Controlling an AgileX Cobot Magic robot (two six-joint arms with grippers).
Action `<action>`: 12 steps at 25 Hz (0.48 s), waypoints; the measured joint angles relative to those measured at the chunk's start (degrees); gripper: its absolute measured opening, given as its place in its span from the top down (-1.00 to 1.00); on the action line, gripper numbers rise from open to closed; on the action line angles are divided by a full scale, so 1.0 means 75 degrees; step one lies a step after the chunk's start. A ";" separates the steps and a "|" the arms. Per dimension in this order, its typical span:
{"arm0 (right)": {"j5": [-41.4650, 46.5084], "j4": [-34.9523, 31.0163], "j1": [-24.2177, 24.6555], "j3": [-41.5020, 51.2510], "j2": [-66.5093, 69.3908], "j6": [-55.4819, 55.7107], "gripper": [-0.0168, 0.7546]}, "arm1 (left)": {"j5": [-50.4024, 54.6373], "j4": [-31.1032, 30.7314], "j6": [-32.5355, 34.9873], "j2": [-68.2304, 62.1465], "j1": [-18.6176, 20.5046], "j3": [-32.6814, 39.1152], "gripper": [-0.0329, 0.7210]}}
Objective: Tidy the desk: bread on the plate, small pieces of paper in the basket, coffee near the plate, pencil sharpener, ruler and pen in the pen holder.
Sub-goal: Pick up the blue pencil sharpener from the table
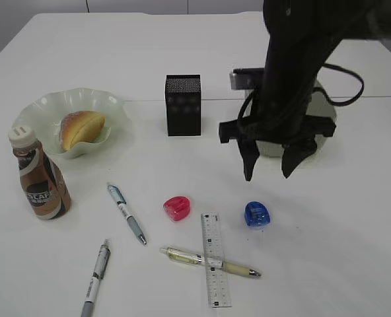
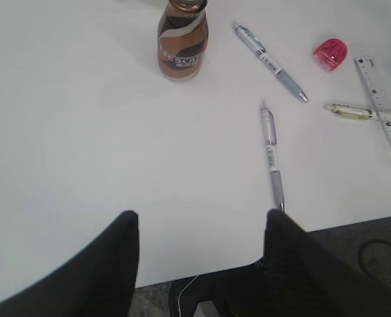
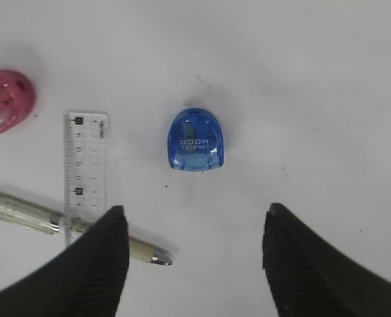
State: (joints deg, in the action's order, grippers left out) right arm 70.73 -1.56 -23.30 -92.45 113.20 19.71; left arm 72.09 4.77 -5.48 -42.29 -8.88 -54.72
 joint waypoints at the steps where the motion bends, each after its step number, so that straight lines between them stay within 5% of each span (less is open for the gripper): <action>1: -0.0013 0.0000 0.0000 0.0000 0.0172 0.0014 -0.26 | 0.0000 0.0000 0.0000 0.0000 0.0000 0.0000 -0.25; 12: -0.0120 -0.0052 0.0000 0.0000 0.1165 0.0014 -0.26 | 0.0000 0.0169 0.0000 0.0000 0.0000 0.0000 -0.25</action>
State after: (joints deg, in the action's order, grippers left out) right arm 69.83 -1.95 -23.30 -92.45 121.94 19.82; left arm 72.09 6.04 -5.48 -42.29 -8.88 -54.72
